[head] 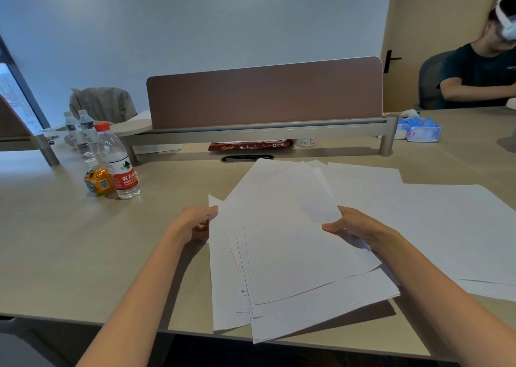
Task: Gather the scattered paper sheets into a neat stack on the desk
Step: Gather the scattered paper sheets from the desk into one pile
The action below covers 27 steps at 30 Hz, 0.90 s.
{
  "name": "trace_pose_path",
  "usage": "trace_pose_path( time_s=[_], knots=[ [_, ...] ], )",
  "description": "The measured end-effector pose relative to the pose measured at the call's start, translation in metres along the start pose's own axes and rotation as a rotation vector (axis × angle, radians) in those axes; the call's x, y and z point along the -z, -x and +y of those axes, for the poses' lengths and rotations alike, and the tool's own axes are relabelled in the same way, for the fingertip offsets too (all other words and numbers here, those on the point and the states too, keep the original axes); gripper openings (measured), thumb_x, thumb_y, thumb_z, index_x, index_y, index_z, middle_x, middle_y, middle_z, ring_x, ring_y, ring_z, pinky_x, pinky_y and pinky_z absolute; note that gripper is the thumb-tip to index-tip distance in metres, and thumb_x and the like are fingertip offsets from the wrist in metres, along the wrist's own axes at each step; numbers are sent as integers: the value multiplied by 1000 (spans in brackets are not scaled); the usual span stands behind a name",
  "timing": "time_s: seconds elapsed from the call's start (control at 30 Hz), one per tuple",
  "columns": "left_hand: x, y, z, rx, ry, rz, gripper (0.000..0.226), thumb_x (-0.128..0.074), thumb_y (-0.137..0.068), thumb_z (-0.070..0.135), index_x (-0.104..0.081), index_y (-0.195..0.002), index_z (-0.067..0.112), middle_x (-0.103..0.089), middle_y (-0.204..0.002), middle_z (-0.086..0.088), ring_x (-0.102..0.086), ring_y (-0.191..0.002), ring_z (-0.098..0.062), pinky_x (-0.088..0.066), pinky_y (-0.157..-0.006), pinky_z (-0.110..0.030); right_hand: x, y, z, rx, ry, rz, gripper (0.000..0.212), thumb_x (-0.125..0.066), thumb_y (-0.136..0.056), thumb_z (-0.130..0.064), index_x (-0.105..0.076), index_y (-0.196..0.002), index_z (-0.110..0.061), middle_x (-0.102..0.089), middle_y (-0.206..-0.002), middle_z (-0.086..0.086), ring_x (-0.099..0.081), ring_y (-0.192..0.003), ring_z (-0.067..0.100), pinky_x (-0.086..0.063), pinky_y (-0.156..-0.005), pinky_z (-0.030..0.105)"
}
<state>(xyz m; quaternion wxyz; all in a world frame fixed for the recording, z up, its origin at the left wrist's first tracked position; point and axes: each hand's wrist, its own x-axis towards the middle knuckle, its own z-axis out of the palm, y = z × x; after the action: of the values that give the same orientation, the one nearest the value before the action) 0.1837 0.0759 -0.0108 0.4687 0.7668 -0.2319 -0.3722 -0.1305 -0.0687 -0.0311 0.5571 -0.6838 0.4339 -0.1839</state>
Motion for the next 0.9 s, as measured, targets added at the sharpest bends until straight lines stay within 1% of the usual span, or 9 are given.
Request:
trace_pose_path(
  time_s=[0.1,0.23,0.3,0.4,0.47,0.57,0.63,0.77,0.9],
  knots=[
    [3,13,-5,24,96,-126,20,-67,-90,22,-64,-94,3,-66,-80,-10,-61,-65,-23,-52,-53,-29,-2,-1,0,7,-99,-20,28,-58,-88,6,-55,-112,-9,-56,-124,12,-48,-120,29,-31,-114,43],
    [0,24,-12,92,230,-224,17,-62,-94,22,-61,-99,6,-66,-70,-5,-62,-50,-17,-50,-43,-24,-6,-3,-5,32,-188,-52,33,-53,-90,9,-50,-118,-8,-59,-118,8,-49,-116,25,-32,-112,35],
    [-2,28,-13,119,279,-271,25,-66,-90,30,-62,-102,8,-68,-82,-2,-64,-54,-17,-51,-44,-24,-10,-4,-7,36,-187,-24,33,-54,-89,9,-52,-117,-8,-56,-127,15,-50,-119,26,-32,-114,39],
    [-5,32,-13,153,359,-309,36,-72,-84,33,-63,-111,11,-68,-111,-1,-68,-69,-22,-55,-50,-27,-19,-5,-13,49,-207,-31,32,-52,-89,11,-52,-115,-9,-57,-124,13,-50,-115,23,-32,-112,35],
    [-7,33,-12,168,386,-316,39,-76,-81,28,-65,-114,10,-70,-114,-3,-69,-82,-26,-58,-68,-32,-26,-6,-16,58,-224,-56,33,-53,-89,9,-52,-116,-10,-57,-124,12,-50,-117,25,-34,-110,33],
    [-12,35,-9,190,301,-327,47,-79,-76,17,-65,-120,6,-72,-109,-7,-64,-92,-28,-47,-87,-36,-35,-10,-15,50,-236,-70,38,-62,-85,3,-54,-120,-8,-59,-124,17,-53,-118,35,-44,-100,31],
    [-17,38,-7,183,240,-313,39,-74,-79,8,-63,-116,2,-71,-107,-11,-64,-88,-29,-49,-87,-38,-42,-7,-17,33,-276,-78,43,-61,-85,9,-52,-124,-7,-59,-125,13,-54,-114,31,-48,-87,26],
    [-23,41,-6,147,91,-304,26,-65,-89,6,-62,-112,-6,-69,-106,-16,-65,-94,-30,-50,-91,-40,-48,0,-25,70,-94,2,44,-64,-85,6,-51,-126,-5,-56,-116,5,-51,-105,23,-44,-63,14],
    [-26,33,-10,18,-44,-218,29,-73,-84,14,-62,-104,-5,-57,-104,-18,-56,-92,-27,-45,-88,-33,-48,1,-24,100,-60,37,31,-72,-80,0,-60,-108,-2,-65,-100,6,-61,-95,23,-46,-55,15]
  ],
)
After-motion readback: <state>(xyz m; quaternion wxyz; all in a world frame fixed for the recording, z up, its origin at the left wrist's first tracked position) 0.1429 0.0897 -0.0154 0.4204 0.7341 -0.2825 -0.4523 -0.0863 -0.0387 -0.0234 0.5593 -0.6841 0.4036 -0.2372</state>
